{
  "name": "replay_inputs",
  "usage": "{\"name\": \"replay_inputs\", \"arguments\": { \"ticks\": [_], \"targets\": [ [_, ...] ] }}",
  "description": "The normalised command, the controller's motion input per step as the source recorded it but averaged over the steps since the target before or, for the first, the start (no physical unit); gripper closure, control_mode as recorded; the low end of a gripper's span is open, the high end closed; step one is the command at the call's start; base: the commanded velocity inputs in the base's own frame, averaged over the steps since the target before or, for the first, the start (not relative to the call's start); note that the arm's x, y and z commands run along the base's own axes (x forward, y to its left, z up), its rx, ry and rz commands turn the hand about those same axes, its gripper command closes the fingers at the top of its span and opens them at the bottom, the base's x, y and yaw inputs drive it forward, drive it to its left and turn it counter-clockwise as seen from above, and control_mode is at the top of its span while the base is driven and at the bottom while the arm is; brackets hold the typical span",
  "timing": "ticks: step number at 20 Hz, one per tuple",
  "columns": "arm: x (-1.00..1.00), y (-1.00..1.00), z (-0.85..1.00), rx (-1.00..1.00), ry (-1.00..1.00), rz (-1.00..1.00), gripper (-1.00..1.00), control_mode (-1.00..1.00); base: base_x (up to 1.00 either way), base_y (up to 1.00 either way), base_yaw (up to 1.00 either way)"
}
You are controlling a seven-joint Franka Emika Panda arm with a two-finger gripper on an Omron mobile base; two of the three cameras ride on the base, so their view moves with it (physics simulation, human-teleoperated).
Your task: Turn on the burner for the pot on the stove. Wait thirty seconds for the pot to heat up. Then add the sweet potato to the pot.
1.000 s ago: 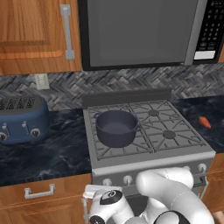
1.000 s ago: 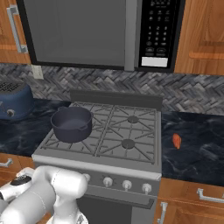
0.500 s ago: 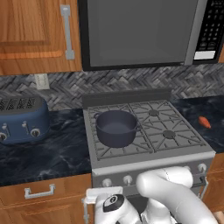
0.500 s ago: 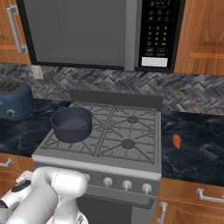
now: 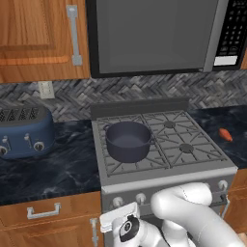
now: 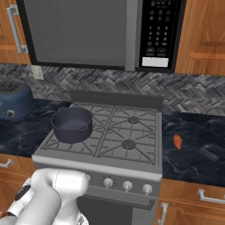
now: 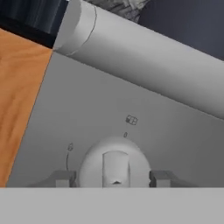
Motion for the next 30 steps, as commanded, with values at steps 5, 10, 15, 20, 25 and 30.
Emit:
{"name": "replay_inputs", "arguments": {
  "ticks": [5, 10, 15, 20, 25, 30],
  "targets": [
    [0.13, 0.0, 0.24, -0.38, 0.0, 0.19, 1.0, -1.0, 0.0, 0.0, 0.0],
    [0.17, 0.0, 0.18, -0.38, 0.0, 0.17, 1.0, -1.0, 0.0, 0.0, 0.0],
    [0.22, 0.0, 0.12, -0.34, 0.0, 0.16, 1.0, -1.0, 0.0, 0.0, 0.0],
    [0.21, 0.01, 0.17, -0.29, 0.0, 0.14, -1.0, -1.0, 0.0, 0.0, 0.0],
    [-0.22, 0.0, 0.61, -0.21, 0.0, 0.14, -1.0, -1.0, 0.0, 0.0, 0.0],
    [-0.96, -0.12, 1.0, -0.13, -0.1, 0.13, -1.0, -1.0, 0.0, 0.0, 0.0]
  ]
}}
